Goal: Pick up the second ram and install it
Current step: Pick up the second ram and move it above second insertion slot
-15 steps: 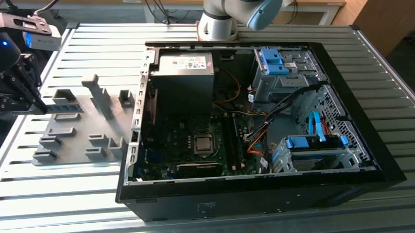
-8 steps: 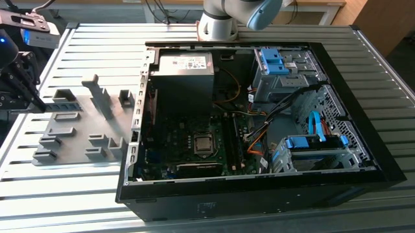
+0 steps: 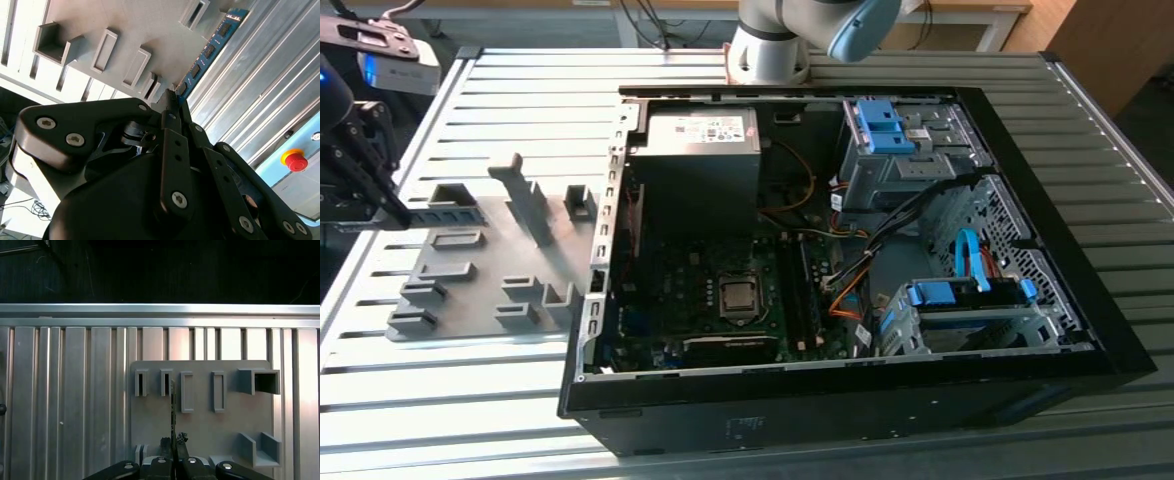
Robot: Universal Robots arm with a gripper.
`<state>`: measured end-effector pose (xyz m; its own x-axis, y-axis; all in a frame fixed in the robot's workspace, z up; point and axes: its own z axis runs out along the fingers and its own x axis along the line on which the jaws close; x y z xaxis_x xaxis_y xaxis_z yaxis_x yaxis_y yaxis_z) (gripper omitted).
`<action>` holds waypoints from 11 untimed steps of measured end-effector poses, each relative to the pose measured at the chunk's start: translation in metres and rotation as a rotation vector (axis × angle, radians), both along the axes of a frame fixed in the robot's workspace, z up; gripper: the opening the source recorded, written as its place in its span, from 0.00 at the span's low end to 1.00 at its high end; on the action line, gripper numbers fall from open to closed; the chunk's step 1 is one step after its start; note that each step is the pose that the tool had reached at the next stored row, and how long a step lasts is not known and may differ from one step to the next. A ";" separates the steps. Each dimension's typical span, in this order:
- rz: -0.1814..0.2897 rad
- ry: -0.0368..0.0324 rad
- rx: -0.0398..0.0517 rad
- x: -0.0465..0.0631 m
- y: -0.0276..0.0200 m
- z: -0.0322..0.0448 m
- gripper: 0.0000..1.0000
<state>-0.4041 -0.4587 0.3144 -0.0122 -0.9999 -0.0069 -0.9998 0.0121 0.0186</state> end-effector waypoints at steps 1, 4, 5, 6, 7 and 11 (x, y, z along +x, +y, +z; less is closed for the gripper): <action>0.000 0.0000 0.0000 0.000 0.0000 0.0006 0.14; 0.000 0.0000 0.0000 0.000 0.0000 0.0026 0.14; 0.000 0.0000 0.0000 0.000 0.0000 0.0035 0.14; 0.000 0.0000 0.0000 0.000 0.0000 0.0043 0.14; 0.000 0.0000 0.0000 0.000 0.0000 0.0050 0.14; 0.000 0.0000 0.0000 0.000 0.0000 0.0081 0.14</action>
